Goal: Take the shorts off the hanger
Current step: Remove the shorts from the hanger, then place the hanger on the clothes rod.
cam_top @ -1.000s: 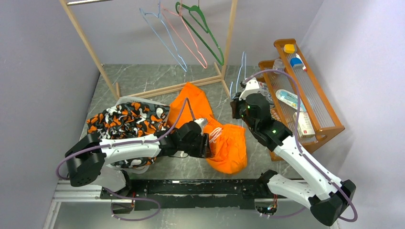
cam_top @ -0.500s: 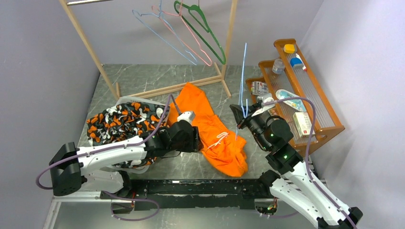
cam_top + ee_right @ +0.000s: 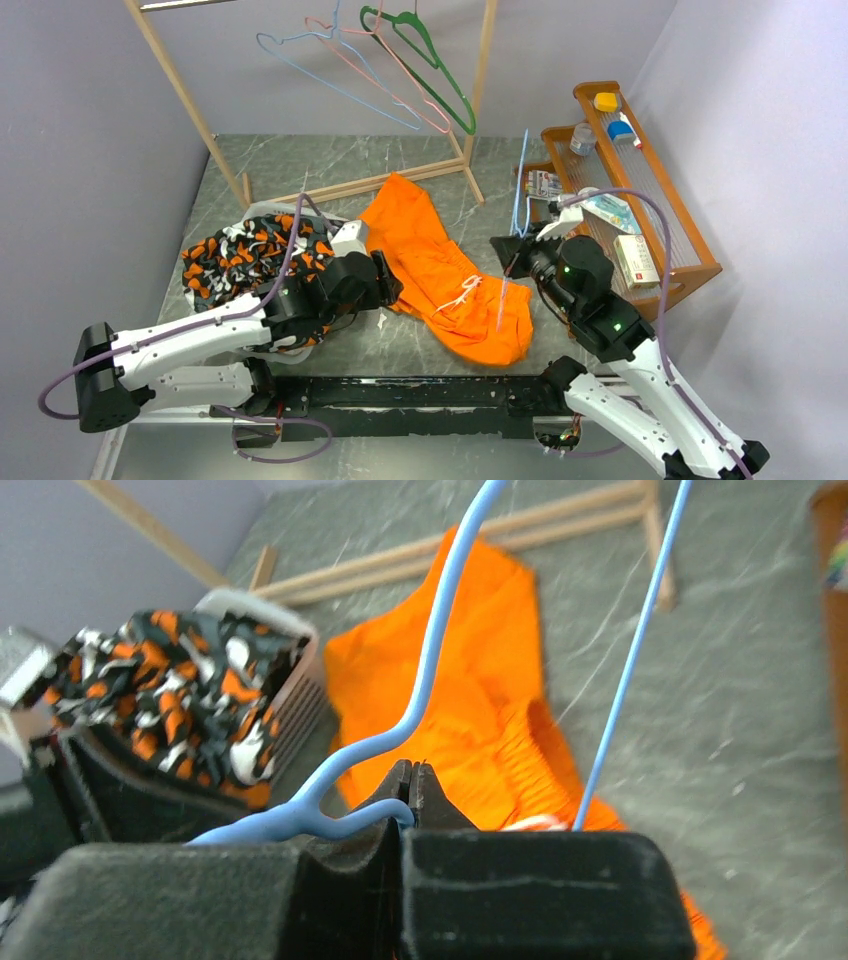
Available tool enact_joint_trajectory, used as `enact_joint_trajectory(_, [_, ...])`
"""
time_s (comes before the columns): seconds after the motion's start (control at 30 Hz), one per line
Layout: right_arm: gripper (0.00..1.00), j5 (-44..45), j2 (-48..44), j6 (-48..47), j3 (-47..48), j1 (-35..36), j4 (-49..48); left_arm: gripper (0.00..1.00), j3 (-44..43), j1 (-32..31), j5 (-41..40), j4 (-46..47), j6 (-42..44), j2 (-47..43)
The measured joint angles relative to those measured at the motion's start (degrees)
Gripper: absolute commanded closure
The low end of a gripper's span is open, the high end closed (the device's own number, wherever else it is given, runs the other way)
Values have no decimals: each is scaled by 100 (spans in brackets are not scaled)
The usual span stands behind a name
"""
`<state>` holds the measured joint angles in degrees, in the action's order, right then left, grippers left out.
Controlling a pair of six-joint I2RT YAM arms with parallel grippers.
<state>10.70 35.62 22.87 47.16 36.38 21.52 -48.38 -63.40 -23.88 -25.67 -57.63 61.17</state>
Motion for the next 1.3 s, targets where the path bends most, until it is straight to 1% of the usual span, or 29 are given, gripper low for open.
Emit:
enact_joint_trajectory(0.1, [100,-551,15,507,-157,0,219,40,-61,0,-282,-236,-90,-87])
enact_joint_trajectory(0.17, [100,-1134,55,763,-385,0,201,39,-142,0,-407,-378,-133,-85])
enact_joint_trajectory(0.23, [100,-1867,245,920,-568,0,81,29,-240,11,-492,-507,-166,-83])
enact_joint_trajectory(0.27, [100,-2275,428,975,-605,0,-28,28,-293,50,-507,-560,-170,-70])
enact_joint_trajectory(0.37, [100,-3418,1084,1051,-592,2,-468,28,-518,455,-313,-715,-166,35])
enact_joint_trajectory(0.43, [100,-4044,1506,1047,-527,4,-605,27,-603,962,-57,-737,-120,63])
enact_joint_trajectory(0.53, [100,-4656,1882,968,-374,7,-686,25,-599,1539,426,-599,66,-120])
enact_joint_trajectory(0.7, [100,-5309,2013,916,-181,4,-1073,26,-597,2015,1069,-280,129,-509])
enact_joint_trajectory(0.8, [100,-5628,2050,973,-179,7,-1423,26,-557,2302,1373,-125,101,-463])
enact_joint_trajectory(0.9, [100,-5816,2170,981,-74,7,-1567,27,-426,2474,1716,109,33,-330])
enact_joint_trajectory(1.03, [100,-6006,2326,984,138,7,-1768,38,-199,2535,2184,634,-136,-195])
enact_joint_trajectory(1.07, [100,-6059,2339,1023,144,7,-1893,44,-133,2535,2282,765,-197,-188])
enact_joint_trajectory(1.13, [100,-6181,2358,1154,140,7,-2173,51,-35,2535,2378,903,-348,-179])
enact_joint_trajectory(1.23, [100,-6299,2435,1394,122,7,-2518,74,44,2535,2411,1034,-557,-184])
enact_joint_trajectory(1.3, [100,-6330,2531,1521,90,7,-2677,86,57,2535,2415,1150,-671,-214])
